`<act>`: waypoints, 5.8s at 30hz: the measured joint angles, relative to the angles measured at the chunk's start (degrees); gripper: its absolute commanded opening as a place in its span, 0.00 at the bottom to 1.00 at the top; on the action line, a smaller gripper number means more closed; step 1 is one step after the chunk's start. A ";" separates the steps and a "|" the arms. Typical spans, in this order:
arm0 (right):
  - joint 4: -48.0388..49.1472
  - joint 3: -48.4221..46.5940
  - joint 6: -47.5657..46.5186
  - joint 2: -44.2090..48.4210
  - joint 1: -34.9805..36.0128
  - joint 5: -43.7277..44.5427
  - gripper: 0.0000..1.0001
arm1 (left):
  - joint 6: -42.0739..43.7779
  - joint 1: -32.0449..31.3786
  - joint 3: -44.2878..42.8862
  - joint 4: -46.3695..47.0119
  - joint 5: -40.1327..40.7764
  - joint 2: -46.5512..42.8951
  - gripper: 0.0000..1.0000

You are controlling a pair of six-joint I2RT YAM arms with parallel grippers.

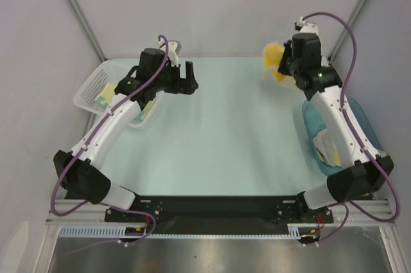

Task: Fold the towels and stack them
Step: Move the towel to the center of the board, then flatten out the crumpled towel

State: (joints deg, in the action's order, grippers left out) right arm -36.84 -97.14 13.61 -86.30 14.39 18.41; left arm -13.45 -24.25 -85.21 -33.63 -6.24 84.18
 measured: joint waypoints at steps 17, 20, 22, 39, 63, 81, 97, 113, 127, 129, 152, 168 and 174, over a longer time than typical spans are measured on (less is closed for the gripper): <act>6.47 43.17 6.38 7.13 16.11 -26.38 0.61 | -1.07 4.57 15.82 2.29 -6.10 -5.07 0.89; 5.77 39.32 5.68 7.08 12.85 -26.75 0.61 | -1.14 3.30 14.82 2.54 -6.47 -1.99 0.85; 7.69 37.11 5.33 6.54 9.09 -28.26 0.60 | -1.55 2.16 13.44 3.89 -6.73 1.57 0.83; 13.38 18.73 -7.08 -20.37 2.67 -40.87 0.56 | -7.78 -4.50 20.15 15.04 -3.19 13.14 0.71; -4.04 -5.68 -32.11 -44.46 13.60 -56.92 0.52 | -15.04 -4.50 37.13 21.75 -0.50 -17.59 0.75; 4.81 11.50 -16.39 -31.93 1.42 -52.24 0.00 | -17.35 -5.62 41.66 26.05 -3.28 -8.70 0.71; 9.42 22.80 -8.31 -27.30 -3.04 -49.70 0.00 | -21.99 -15.10 44.30 39.60 -3.52 5.18 0.66; 11.21 25.42 -6.75 -23.96 -4.22 -49.48 0.00 | -25.64 -21.11 39.63 37.33 -0.85 11.65 0.56; 12.46 27.41 -5.97 -22.08 -3.89 -49.51 0.00 | -26.32 -21.16 33.68 35.60 1.18 17.79 0.03; 12.55 27.82 -5.64 -21.29 -3.72 -49.44 0.00 | -25.99 -21.20 33.16 34.91 1.18 17.88 0.00; 19.30 30.23 0.87 17.42 5.66 -36.28 0.00 | -0.17 -21.38 8.79 6.99 16.37 -3.58 0.00; 21.27 31.56 3.37 49.13 13.27 -35.17 0.00 | 0.90 -22.97 2.69 1.40 1.29 -27.76 0.00; 24.41 31.41 4.81 48.68 13.29 -34.21 0.00 | 0.70 -23.23 -4.74 -0.63 0.33 -24.06 0.00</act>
State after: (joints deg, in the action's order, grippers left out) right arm -12.43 -65.73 18.41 -37.63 27.68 -15.79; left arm -12.75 -47.48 -89.95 -34.26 -5.91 60.12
